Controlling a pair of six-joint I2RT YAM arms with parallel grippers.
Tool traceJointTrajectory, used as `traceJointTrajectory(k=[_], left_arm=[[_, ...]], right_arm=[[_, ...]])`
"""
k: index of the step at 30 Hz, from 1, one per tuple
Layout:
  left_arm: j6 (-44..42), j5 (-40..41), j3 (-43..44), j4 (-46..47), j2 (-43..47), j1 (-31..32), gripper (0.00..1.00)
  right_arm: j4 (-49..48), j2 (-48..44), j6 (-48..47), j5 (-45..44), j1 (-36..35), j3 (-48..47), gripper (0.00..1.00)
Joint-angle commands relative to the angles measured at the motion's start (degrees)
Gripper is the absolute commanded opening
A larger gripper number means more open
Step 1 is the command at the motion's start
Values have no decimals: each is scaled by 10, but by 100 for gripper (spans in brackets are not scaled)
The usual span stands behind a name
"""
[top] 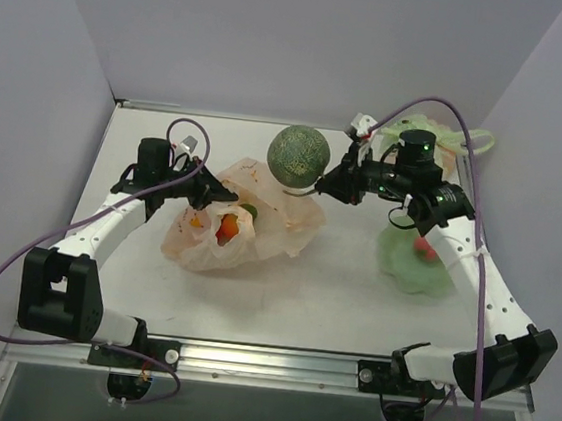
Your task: Place the fake fruits into the plastic bag and tie a complex knot
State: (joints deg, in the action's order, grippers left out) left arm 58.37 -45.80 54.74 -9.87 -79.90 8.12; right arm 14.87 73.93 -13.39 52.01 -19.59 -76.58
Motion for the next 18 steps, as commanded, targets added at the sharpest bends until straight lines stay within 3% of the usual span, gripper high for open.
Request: traceJointTrajectory(k=[1,11,18], left_arm=[[6,1,23,25,4,0,0],[35,-4,47,55,-19,-9,0],[46,-8,47,71,-18,-8,0]], right_arm=[[-59,13,89,-47,-52,-41,0],[63,38,-86,-61,-177,28,0],[171,90,-171,-132,-231,-1,0]])
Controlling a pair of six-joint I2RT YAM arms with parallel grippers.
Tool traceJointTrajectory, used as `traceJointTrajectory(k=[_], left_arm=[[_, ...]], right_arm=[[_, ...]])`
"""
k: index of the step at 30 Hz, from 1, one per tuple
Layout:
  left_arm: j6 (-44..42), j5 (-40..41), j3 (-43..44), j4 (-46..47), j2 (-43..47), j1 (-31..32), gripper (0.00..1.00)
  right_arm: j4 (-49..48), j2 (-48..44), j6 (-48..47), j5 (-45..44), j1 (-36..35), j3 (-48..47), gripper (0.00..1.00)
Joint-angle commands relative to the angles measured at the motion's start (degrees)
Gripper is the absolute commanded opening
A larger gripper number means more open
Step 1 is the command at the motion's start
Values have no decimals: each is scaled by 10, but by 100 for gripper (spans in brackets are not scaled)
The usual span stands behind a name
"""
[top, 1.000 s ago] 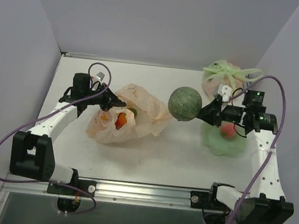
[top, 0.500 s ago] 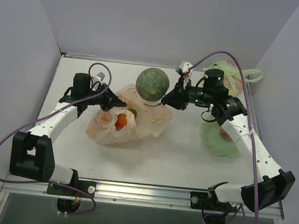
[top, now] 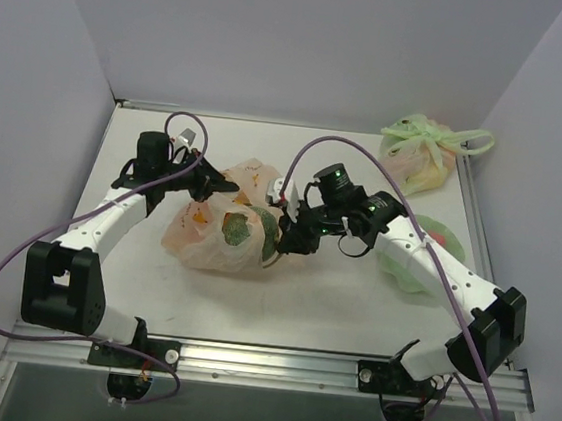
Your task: Place the fake fruits into the plastic bag and tie a complex knot
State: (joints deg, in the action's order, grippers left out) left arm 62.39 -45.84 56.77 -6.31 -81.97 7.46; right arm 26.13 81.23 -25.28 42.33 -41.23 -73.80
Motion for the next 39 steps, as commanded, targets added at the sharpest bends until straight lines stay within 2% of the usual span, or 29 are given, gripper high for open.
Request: traceJointTrajectory(k=[1,7,12,17,20,27,28,29,30,32,33,35,36,39], left_arm=[[5,-10,26,36,3,-1,0],[1,-16,11,36,18,3,0],[9,-16,-2,47,18,4,0],[22,-16,1,55,5,4,0],[26,-16,3,81,-3,1,0],[40,-15,-1,96,-6,1,0],[41,-16,-3,98,-6,1,0],[44,-17,-3,100,-4,1,0],[44,-17,-5,101,-4,2,0],[48,-18,-8,103,-4,1,0],[50,-18,-10,105,-4,1,0],[59,-19,-12,112,-6,1,0],[62,-18,-12,116,-6,0,0],[67,-21,-13,120,-9,-4,0]], right_arm=[[66,23,-51,-38,-17,-35,0],[109,92,34,-117,-29,-153,0],[145,144,115,-100,-31,-232,0],[276,231,117,-95,-57,-355,0],[313,248,98,-112,-73,-365,0],[328,276,109,-148,-68,-383,0],[326,278,112,-148,-65,-391,2],[324,278,123,-139,-61,-395,10],[302,277,135,-144,-52,-398,24],[275,269,154,-144,-38,-405,29],[237,265,187,-144,-31,-406,50],[202,252,210,-132,-8,-409,62],[164,247,235,-125,-2,-406,79],[122,223,253,-77,19,-391,83]])
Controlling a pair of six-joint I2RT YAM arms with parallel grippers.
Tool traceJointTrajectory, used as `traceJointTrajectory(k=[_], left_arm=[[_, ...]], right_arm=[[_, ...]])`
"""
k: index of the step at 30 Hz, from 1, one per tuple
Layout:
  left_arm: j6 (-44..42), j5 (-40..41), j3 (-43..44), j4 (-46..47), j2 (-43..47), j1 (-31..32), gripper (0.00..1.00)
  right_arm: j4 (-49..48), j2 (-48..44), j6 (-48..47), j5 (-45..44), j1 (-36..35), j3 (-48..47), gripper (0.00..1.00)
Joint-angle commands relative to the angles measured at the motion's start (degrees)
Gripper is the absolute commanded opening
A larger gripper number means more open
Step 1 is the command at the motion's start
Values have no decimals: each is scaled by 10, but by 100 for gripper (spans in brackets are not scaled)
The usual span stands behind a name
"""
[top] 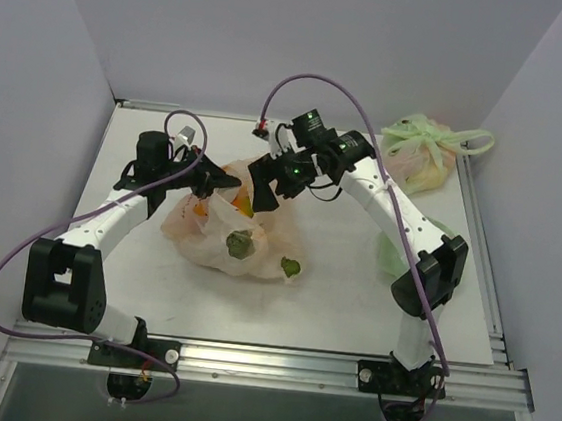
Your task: Place the fake fruits into the plastic bag and tie a complex knot
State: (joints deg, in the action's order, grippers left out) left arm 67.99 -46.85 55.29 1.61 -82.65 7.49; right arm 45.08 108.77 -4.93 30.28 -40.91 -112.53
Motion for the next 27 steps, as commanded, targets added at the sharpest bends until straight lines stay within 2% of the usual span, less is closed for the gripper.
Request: traceJointTrajectory(k=[1,4,8,9,11,13,14,16,22,27], left_arm=[[11,-11,1,42,-2,-4,0],[10,-13,-1,41,0,-5,0],[-4,-16,-2,30,3,-5,0],[-7,-16,-3,24,5,-5,0],[-16,-16,-3,16,7,-5,0],[-23,-15,3,3,10,-5,0],[-29,-13,4,-1,10,-5,0],[-36,-13,10,-10,12,-5,0],[-43,-12,5,-15,14,-5,0],[-47,-13,4,-15,12,-5,0]], right_arm=[[-68,-63,49,62,18,-1,83],[-68,-94,41,84,39,21,83],[-59,-147,32,99,107,84,85],[-44,-160,20,101,144,116,88],[-21,-198,-43,72,180,150,89],[20,-237,-94,45,245,203,90],[31,-248,-138,16,273,222,96],[66,-271,-180,-12,352,271,100],[101,-246,-286,-95,553,330,100],[71,-184,-311,-126,615,343,100]])
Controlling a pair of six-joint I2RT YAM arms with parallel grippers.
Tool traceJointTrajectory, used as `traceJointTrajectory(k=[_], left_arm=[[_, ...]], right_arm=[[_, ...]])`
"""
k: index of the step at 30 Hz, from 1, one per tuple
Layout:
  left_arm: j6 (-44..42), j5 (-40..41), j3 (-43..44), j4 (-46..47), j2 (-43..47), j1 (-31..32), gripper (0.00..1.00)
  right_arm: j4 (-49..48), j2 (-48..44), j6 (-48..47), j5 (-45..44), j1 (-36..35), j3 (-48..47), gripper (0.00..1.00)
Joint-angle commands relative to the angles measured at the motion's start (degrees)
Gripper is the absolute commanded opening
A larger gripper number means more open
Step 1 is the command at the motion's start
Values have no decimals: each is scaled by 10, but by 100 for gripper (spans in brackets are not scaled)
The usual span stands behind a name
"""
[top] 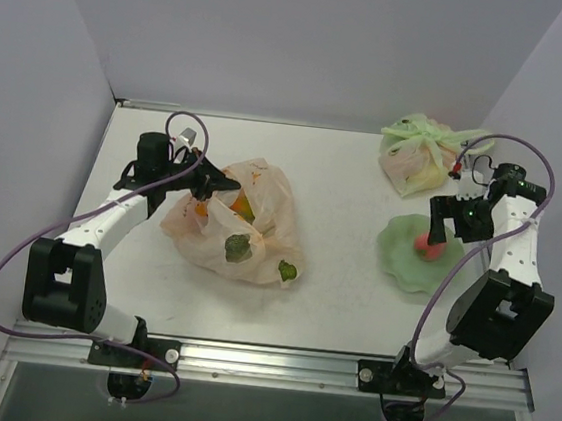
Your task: Place the fake fruits into the plastic bag and tie a complex knot
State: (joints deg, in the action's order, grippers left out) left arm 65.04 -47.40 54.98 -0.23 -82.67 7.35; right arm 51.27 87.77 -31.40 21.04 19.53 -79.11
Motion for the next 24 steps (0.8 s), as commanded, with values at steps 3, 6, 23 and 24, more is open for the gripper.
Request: traceJointTrajectory(k=[3,6,23,24], left_arm=[[-19,-9,11,3,9,-3,0],[-23,-11,15,-16,7,-4,0],[-34,-16,17,-26,5,-5,0],[-35,-16,16,-27,6,-6,0]], right_arm=[[-36,50,-64,-42,11,28,100],[-68,69,-76,-55,-3,37,100],[-148,175,-62,-83,-47,59,92],[-147,167,-61,-79,-48,60,89]])
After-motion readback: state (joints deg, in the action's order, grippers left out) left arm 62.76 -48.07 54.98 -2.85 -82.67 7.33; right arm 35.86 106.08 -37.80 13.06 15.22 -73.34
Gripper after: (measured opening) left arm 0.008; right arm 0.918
